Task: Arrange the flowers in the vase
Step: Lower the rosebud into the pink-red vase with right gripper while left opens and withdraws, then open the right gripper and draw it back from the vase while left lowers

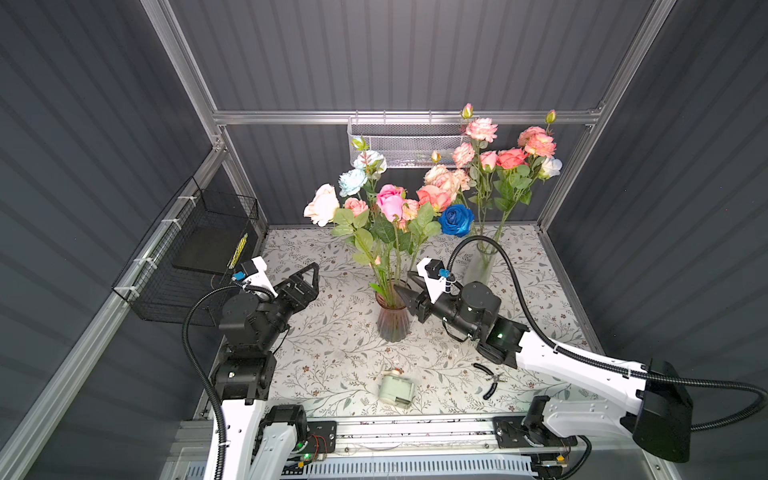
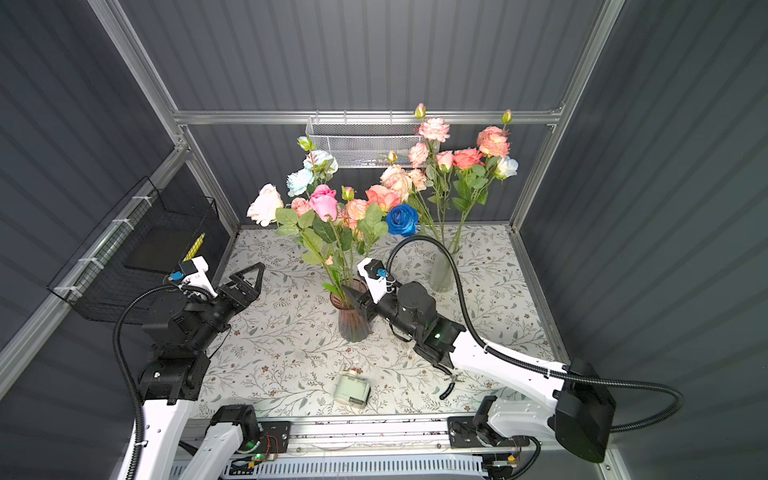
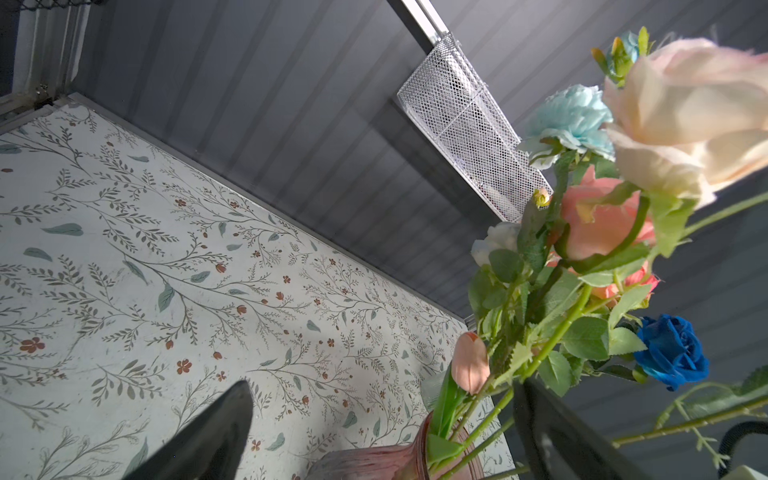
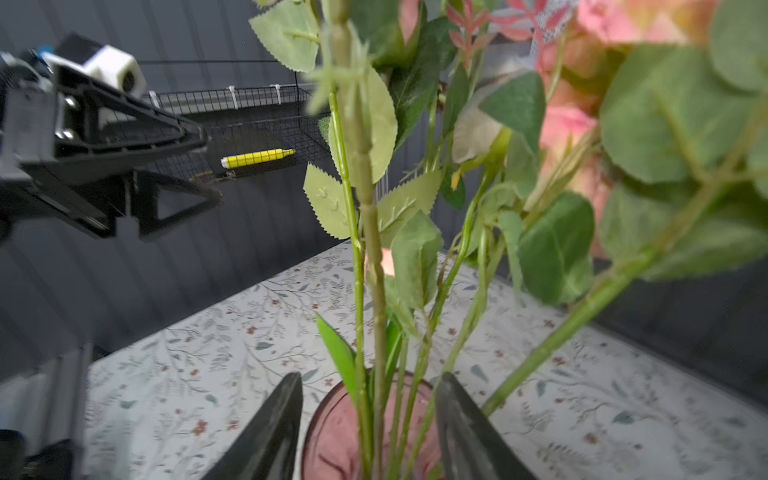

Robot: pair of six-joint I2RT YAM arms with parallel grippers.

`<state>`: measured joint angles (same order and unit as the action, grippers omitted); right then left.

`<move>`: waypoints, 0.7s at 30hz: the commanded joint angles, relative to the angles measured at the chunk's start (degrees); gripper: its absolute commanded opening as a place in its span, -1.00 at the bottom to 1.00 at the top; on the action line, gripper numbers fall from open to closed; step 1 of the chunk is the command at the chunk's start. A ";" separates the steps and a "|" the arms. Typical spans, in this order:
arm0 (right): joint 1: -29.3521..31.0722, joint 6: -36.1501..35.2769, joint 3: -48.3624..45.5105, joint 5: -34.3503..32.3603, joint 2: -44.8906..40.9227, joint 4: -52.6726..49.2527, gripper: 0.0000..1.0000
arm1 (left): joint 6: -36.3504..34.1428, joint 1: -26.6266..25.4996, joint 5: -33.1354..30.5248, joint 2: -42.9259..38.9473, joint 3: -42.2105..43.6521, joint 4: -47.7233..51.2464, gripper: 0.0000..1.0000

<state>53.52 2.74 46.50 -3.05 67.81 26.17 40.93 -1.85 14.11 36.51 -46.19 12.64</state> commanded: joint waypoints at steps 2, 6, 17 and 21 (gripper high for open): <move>0.53 3.80 -2.69 -2.02 -7.03 2.67 0.38 | 0.73 -0.13 -1.90 0.89 1.22 -0.65 1.00; 0.70 6.21 -7.09 -3.77 -13.47 1.75 0.61 | 0.33 -0.09 -4.29 3.83 1.76 -0.89 0.99; 0.62 8.75 -14.70 -8.04 -30.78 -8.38 0.98 | -3.08 -0.09 -14.40 27.02 -1.25 0.64 0.99; 0.54 8.79 -17.02 -12.30 -36.85 -10.66 0.98 | -3.93 -0.17 -18.49 34.37 1.03 -6.56 1.00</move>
<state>54.00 10.96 30.94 -11.40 33.89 18.09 38.63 -1.96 0.27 68.53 -45.95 10.85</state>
